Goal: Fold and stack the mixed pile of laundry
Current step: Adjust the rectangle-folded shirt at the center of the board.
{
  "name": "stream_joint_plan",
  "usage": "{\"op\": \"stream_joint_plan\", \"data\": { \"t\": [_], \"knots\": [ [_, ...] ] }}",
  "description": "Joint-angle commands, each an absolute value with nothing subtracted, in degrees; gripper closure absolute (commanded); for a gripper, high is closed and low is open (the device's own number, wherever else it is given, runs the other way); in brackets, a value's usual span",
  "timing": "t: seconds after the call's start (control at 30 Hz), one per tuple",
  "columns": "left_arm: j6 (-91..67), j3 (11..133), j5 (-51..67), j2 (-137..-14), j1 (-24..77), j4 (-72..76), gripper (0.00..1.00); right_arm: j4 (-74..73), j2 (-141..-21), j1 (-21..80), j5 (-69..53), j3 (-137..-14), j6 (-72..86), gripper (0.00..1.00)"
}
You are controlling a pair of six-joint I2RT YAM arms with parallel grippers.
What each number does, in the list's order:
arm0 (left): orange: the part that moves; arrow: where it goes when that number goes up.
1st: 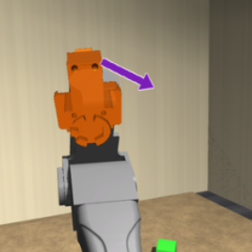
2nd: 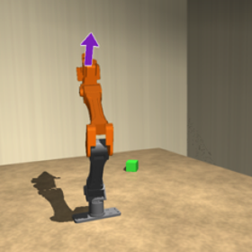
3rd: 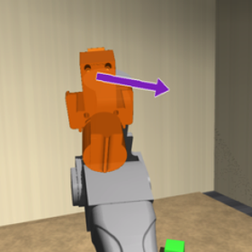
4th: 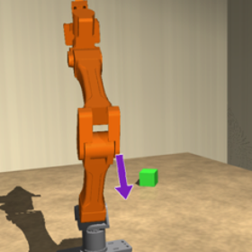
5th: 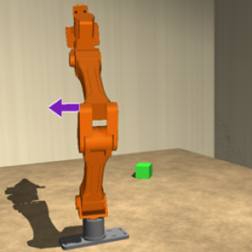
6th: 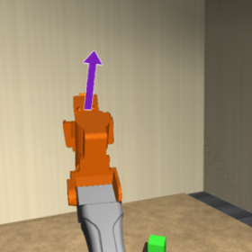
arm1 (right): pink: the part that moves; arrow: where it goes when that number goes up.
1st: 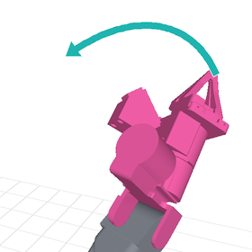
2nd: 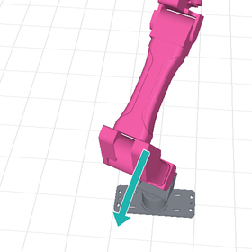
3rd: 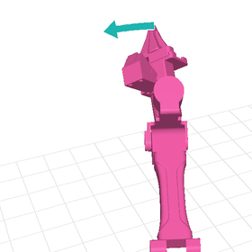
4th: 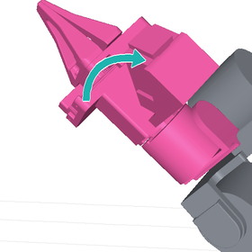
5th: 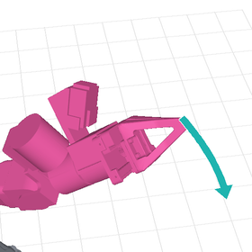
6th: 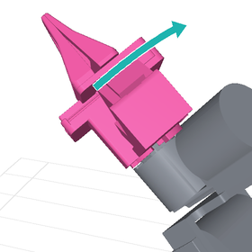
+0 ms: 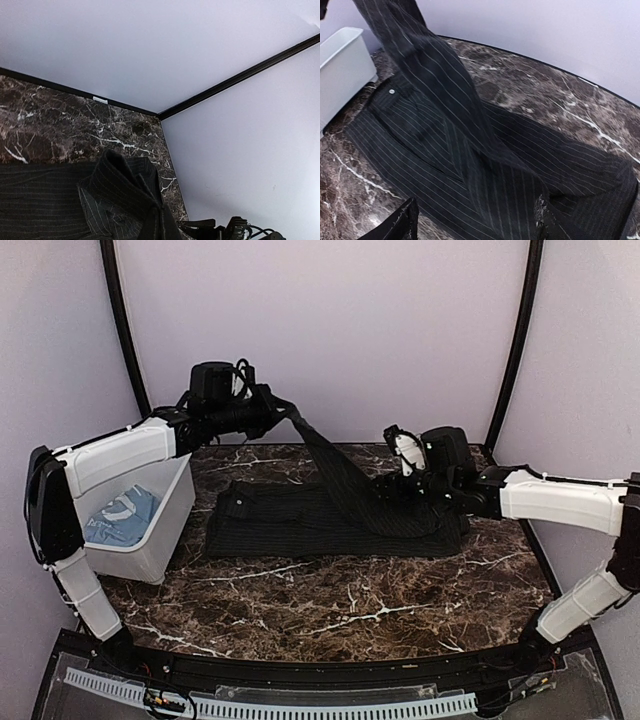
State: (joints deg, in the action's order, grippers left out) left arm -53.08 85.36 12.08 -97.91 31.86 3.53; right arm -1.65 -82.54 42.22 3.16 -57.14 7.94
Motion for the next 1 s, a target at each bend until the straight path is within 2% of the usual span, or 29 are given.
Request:
{"op": "stream_joint_plan", "data": {
  "t": [0.0,0.1,0.2,0.37,0.47,0.67,0.83,0.9,0.97],
  "knots": [
    [-46.6,93.1,19.4,-104.1,28.9,4.8,1.00,-2.9,-79.2,37.0,-1.3,-53.8,11.6,0.24],
    [-45.3,98.2,21.9,-107.5,28.0,7.3,1.00,-3.3,-79.3,34.3,-2.9,-53.2,12.4,0.25],
    [-45.7,102.1,23.7,-112.0,26.9,8.7,1.00,-2.8,-79.1,34.0,-4.3,-52.4,12.8,0.31],
    [-49.2,109.6,27.9,-118.6,25.4,15.1,1.00,-0.8,-80.2,34.0,-10.3,-50.6,13.4,0.47],
    [-50.8,114.8,31.3,-122.8,25.2,19.3,1.00,0.5,-83.6,34.1,-12.5,-50.4,14.6,0.53],
    [-53.8,122.6,37.9,-126.7,25.2,23.9,1.00,1.5,-94.4,33.9,-8.2,-55.1,17.1,0.63],
    [-58.0,121.5,46.6,-124.5,25.2,25.7,1.00,0.8,-103.0,33.1,-4.4,-60.5,20.2,0.70],
    [-59.0,118.4,49.2,-121.8,25.2,26.4,1.00,1.5,-104.6,32.7,-1.5,-61.4,22.1,0.73],
    [-59.0,109.8,49.9,-117.7,25.2,27.3,1.00,2.8,-105.4,32.2,-0.2,-61.8,23.2,0.72]
  ]
}}
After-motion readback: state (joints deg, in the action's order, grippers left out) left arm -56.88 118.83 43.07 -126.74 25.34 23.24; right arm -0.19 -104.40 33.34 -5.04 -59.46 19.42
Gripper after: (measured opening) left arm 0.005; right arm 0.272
